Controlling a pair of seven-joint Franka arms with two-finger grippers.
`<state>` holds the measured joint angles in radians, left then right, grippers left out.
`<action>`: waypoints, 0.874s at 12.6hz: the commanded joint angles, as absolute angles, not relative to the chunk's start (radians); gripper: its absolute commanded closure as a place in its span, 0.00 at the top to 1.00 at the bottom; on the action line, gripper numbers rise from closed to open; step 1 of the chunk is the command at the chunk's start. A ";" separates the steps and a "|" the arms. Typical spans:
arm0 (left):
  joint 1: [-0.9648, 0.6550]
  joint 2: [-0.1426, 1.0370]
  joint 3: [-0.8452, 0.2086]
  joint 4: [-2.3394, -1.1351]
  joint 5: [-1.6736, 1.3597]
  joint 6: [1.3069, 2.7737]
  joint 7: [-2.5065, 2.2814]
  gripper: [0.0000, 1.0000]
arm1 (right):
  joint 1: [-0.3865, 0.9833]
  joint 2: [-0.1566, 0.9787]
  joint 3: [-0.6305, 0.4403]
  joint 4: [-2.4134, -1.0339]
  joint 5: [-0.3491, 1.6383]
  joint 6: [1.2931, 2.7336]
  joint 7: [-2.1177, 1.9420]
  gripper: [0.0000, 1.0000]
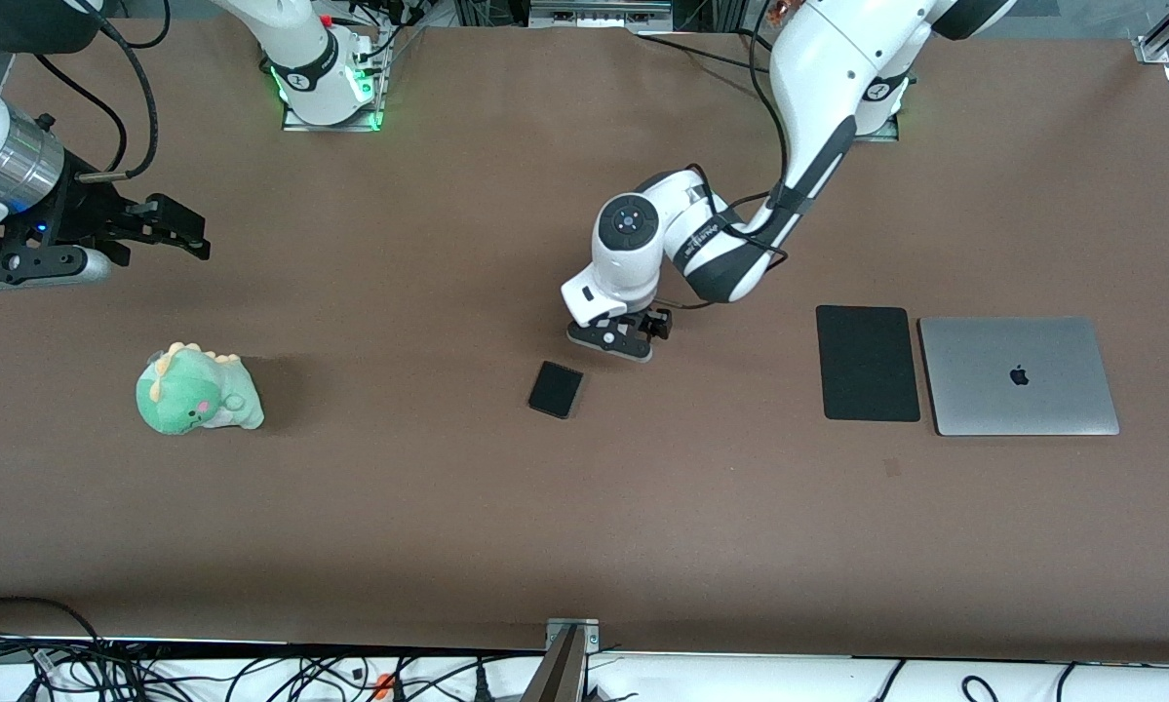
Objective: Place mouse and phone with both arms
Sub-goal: 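Reach the left gripper to the white mouse and grasp it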
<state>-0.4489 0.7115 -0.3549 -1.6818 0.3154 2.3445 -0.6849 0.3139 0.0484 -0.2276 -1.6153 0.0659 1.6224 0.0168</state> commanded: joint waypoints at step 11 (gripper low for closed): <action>-0.437 0.668 -0.351 -1.749 0.407 2.397 -0.766 0.25 | 0.305 0.052 -0.224 -1.620 0.083 1.626 0.002 1.00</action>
<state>-0.4590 0.7266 -0.3508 -1.7507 0.3817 2.4605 -0.7467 0.3139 0.0546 -0.2276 -1.6155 0.0659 1.6225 0.0168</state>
